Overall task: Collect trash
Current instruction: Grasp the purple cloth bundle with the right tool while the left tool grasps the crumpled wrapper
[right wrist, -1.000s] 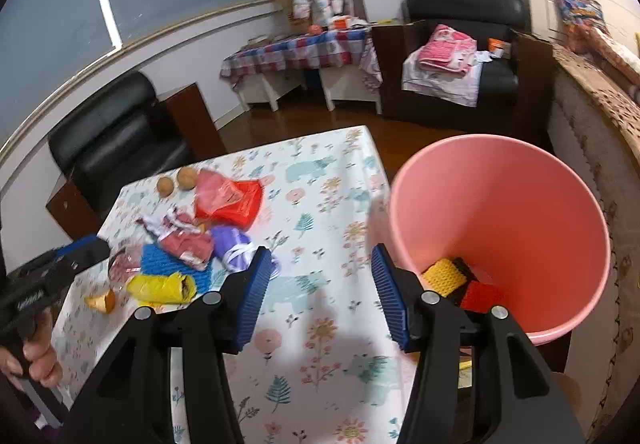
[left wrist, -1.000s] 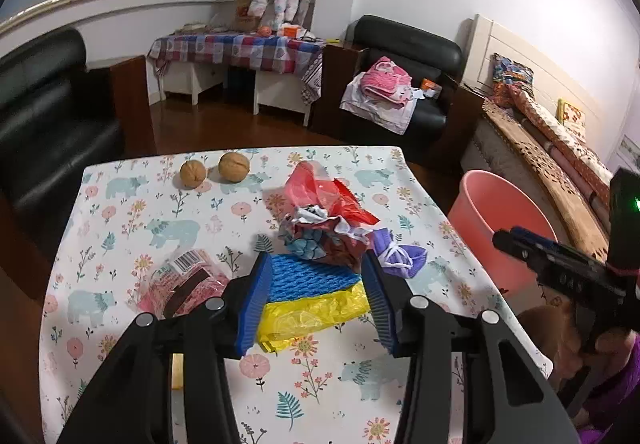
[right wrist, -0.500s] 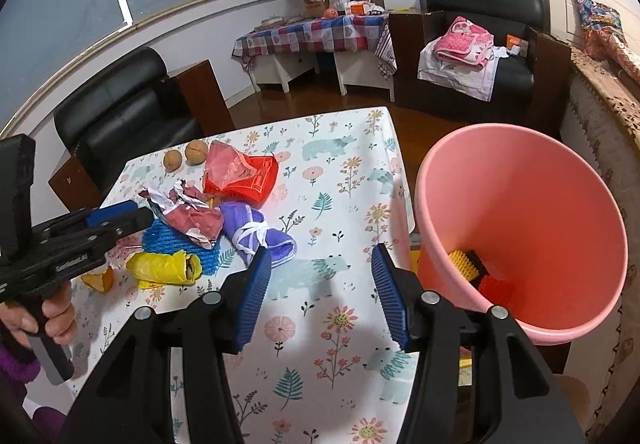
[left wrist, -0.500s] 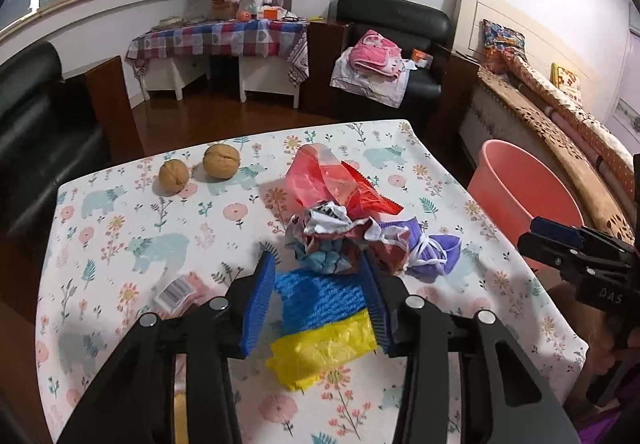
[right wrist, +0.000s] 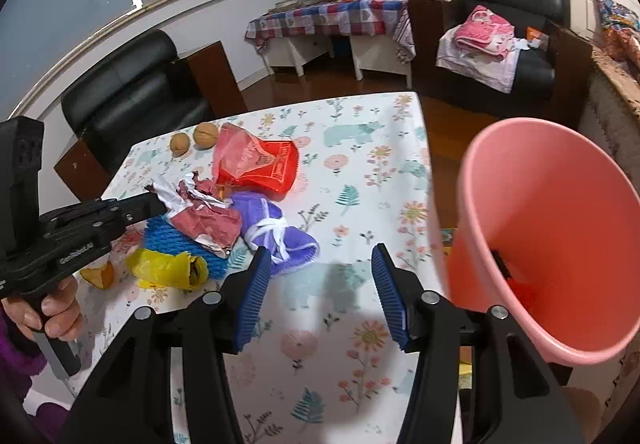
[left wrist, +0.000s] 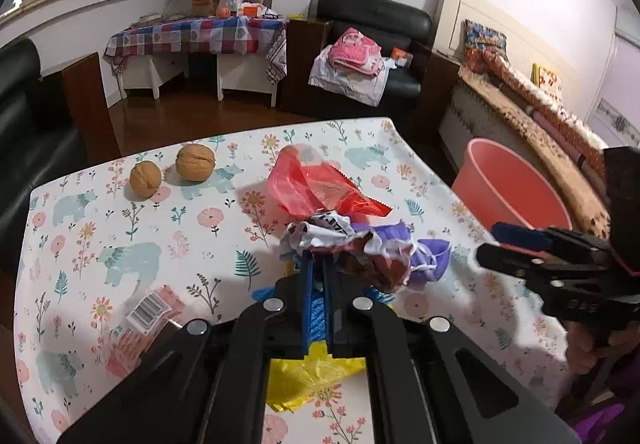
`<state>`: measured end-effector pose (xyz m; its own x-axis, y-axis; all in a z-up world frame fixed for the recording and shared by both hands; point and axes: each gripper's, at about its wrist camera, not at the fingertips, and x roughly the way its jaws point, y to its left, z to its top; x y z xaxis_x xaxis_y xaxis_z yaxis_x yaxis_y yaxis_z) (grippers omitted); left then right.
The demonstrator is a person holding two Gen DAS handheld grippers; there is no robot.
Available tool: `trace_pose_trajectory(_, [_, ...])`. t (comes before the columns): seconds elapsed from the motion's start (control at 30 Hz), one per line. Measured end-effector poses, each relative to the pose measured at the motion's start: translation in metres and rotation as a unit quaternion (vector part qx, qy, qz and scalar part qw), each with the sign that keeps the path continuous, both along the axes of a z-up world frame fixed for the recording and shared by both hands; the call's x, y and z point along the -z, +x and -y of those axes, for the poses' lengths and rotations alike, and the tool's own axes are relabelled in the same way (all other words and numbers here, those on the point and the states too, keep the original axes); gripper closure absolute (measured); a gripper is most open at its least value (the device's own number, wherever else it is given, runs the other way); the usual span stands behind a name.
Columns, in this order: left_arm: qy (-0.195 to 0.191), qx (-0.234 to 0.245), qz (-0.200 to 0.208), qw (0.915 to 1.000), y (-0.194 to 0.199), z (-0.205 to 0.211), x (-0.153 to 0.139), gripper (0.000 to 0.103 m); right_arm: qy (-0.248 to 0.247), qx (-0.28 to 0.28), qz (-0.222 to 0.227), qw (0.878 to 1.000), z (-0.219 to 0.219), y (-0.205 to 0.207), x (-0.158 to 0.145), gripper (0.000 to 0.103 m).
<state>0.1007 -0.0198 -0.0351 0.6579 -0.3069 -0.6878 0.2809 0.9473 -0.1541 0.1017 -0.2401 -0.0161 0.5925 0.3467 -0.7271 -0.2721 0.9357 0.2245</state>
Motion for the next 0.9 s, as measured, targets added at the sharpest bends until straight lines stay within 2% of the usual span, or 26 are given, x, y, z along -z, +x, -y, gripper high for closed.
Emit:
trace_pose_trajectory(0.27, [-0.034, -0.032, 0.010, 0.9988, -0.018, -0.022, -0.015, 0.100, 0.014, -0.030, -0.020, 0.999, -0.022, 0.023, 0.009, 0.050])
trace_pose_trajectory(0.5, [-0.037, -0.040, 0.009, 0.9984, -0.025, -0.027, -0.016, 0.100, 0.001, -0.030, -0.054, 0.998, -0.029, 0.041, 0.025, 0.050])
trace_pose_trajectory(0.6, [-0.041, -0.042, 0.009, 0.9982, -0.025, -0.027, -0.017, 0.100, 0.014, -0.035, -0.069, 0.997, -0.031, 0.041, 0.030, 0.050])
trace_pose_trajectory(0.7, [-0.042, -0.042, 0.011, 0.9982, -0.027, -0.025, -0.019, 0.100, 0.017, -0.043, -0.071, 0.996, -0.033, 0.038, 0.029, 0.062])
trace_pose_trajectory(0.9, [-0.046, -0.043, 0.018, 0.9979, -0.033, -0.024, -0.027, 0.100, 0.012, -0.050, -0.060, 0.997, -0.034, 0.025, 0.024, 0.071])
